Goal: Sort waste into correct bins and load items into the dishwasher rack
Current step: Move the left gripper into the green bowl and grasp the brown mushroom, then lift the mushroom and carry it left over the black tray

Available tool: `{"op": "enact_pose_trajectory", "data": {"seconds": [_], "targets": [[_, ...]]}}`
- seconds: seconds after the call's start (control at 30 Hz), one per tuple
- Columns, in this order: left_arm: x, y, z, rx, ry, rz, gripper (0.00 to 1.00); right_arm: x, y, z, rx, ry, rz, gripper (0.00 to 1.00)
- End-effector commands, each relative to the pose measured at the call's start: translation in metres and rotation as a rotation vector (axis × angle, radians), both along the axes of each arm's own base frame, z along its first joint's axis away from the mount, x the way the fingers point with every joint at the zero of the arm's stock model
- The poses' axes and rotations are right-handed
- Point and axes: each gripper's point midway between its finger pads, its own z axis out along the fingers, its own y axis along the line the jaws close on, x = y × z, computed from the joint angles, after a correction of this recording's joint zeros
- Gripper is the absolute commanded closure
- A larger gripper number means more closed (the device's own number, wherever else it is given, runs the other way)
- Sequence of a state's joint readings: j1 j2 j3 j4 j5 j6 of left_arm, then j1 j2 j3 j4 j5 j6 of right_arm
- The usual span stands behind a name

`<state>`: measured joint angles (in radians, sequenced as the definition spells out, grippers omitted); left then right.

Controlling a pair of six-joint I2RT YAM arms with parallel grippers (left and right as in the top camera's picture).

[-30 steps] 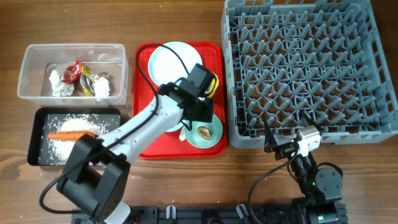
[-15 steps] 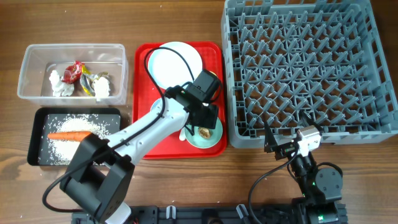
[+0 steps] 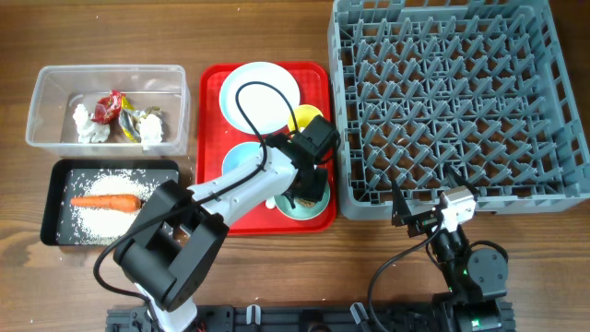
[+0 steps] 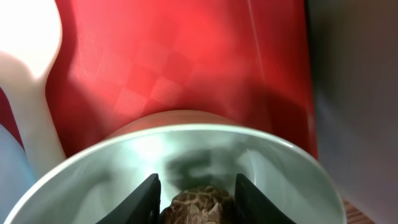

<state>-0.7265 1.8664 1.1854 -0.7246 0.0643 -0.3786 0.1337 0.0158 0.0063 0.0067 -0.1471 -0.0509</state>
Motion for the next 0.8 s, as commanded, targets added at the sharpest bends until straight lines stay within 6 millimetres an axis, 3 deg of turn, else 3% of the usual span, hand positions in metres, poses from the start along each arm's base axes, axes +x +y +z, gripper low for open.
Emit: {"op": "enact_pose_trajectory", "data": {"seconds": [0.0, 0.27, 0.3, 0.33, 0.4, 0.5, 0.77], "targets": [[0.002, 0.0, 0.0, 0.013, -0.007, -0.005, 0.66, 0.001, -0.003, 0.001, -0.008, -0.009, -0.019, 0.0], [0.015, 0.005, 0.018, -0.022, -0.048, 0.026, 0.69, 0.001, -0.003, 0.001, -0.008, -0.009, -0.019, 0.0], [0.017, 0.006, 0.02, -0.025, -0.052, 0.032, 0.58, 0.001, -0.003, 0.001, -0.008, -0.009, -0.019, 0.0], [0.018, 0.008, 0.021, -0.026, -0.052, 0.039, 0.39, 0.001, -0.004, 0.001, -0.008, -0.009, -0.019, 0.0], [0.016, 0.013, 0.02, -0.013, -0.037, 0.048, 0.28, 0.001, -0.003, 0.001, -0.008, -0.009, -0.019, 0.0], [0.013, 0.016, 0.019, -0.002, -0.022, 0.047, 0.27, 0.001, -0.003, 0.001, -0.008, -0.009, -0.019, 0.0], [-0.004, 0.017, 0.018, -0.006, 0.058, 0.038, 0.37, 0.001, -0.003, 0.001, -0.008, -0.009, -0.019, 0.0]]}}
